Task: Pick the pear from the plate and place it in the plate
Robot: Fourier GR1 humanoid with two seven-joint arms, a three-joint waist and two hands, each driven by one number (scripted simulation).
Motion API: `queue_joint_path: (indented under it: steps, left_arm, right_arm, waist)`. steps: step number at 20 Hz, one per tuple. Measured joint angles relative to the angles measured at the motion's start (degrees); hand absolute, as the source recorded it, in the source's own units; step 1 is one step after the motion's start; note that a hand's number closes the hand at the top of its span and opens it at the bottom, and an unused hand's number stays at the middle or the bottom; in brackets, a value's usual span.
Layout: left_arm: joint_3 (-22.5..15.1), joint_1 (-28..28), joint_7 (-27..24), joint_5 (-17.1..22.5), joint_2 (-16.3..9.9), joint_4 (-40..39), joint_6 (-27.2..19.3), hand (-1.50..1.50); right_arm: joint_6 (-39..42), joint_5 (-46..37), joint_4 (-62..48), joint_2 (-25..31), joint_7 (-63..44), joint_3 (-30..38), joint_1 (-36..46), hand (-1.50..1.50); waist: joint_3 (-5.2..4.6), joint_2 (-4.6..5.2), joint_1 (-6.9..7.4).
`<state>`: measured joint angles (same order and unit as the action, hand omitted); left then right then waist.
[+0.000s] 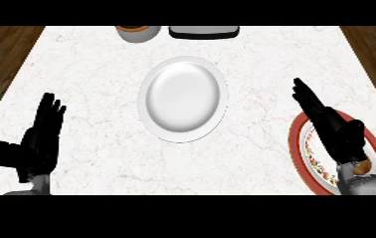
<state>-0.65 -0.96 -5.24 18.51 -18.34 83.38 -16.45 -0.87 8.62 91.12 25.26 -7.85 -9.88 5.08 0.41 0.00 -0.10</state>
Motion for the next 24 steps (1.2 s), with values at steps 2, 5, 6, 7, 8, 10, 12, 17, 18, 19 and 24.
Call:
queue_joint_path:
  steps: [2,5,6,7,8,10,12,17,18,19,24]
  left_arm:
    - [-0.51,-0.28,-0.28,-1.98,-0.97,0.24,0.03,0.00]
    - [-1.53,-1.72,-1.49,-6.37,-5.14,0.38,0.78,0.00]
    - [-1.82,-2.09,-2.08,-8.02,-6.77,0.21,1.05,0.00]
    - [-2.30,-2.53,-2.11,-8.89,-7.54,0.01,1.35,0.00]
    - [-2.76,-3.01,-2.31,-9.77,-8.24,-0.27,1.66,0.00]
    - [-3.49,-4.40,-3.20,-11.33,-9.25,-0.52,1.99,0.00]
    - [-3.86,-5.27,-3.61,-12.39,-10.03,-0.61,2.18,0.00]
    - [-4.47,-6.00,-4.36,-13.89,-10.89,0.11,2.92,0.00]
    - [-4.63,-6.28,-3.96,-14.08,-11.11,0.82,3.22,0.00]
    - [-4.55,-6.22,-4.04,-14.24,-11.15,0.84,3.47,0.00]
    - [-4.58,-6.57,-4.58,-15.12,-10.84,1.07,3.94,0.00]
  right_arm:
    - [2.66,1.73,1.06,0.50,1.60,1.07,0.02,-1.50]
    - [8.38,5.70,5.00,1.14,7.16,1.45,-1.36,-1.50]
    - [10.76,7.31,6.28,1.54,9.29,1.71,-1.61,-1.50]
    - [10.26,3.95,7.43,4.06,11.09,2.89,-0.77,-1.50]
    - [9.29,1.82,8.65,4.95,14.22,4.28,-0.68,-1.50]
    - [7.45,-0.78,10.29,4.98,21.99,6.90,-2.55,-1.50]
    - [5.95,-1.96,11.27,3.46,30.62,8.86,-6.21,-1.50]
    - [7.94,-0.95,9.70,1.08,52.91,14.34,-18.21,-1.50]
    - [9.22,-0.71,9.64,1.62,56.42,15.74,-20.72,-1.50]
    - [10.50,-0.98,8.92,2.26,59.56,16.93,-22.78,-1.50]
    - [10.70,-7.58,9.27,6.96,62.93,21.00,-30.42,-1.50]
  waist:
    - [-0.13,-0.01,0.00]
    - [-0.17,-0.22,-0.50]
    - [-0.15,-0.29,-0.72]
    - [-0.22,-0.65,-1.38]
    - [-0.22,-0.75,-1.89]
    - [-0.15,-0.81,-2.48]
    - [-0.10,-0.76,-2.91]
    - [-0.14,-0.49,-2.54]
    - [-0.17,-0.45,-2.30]
    - [-0.22,-0.40,-2.02]
    - [-0.35,-0.23,-1.21]
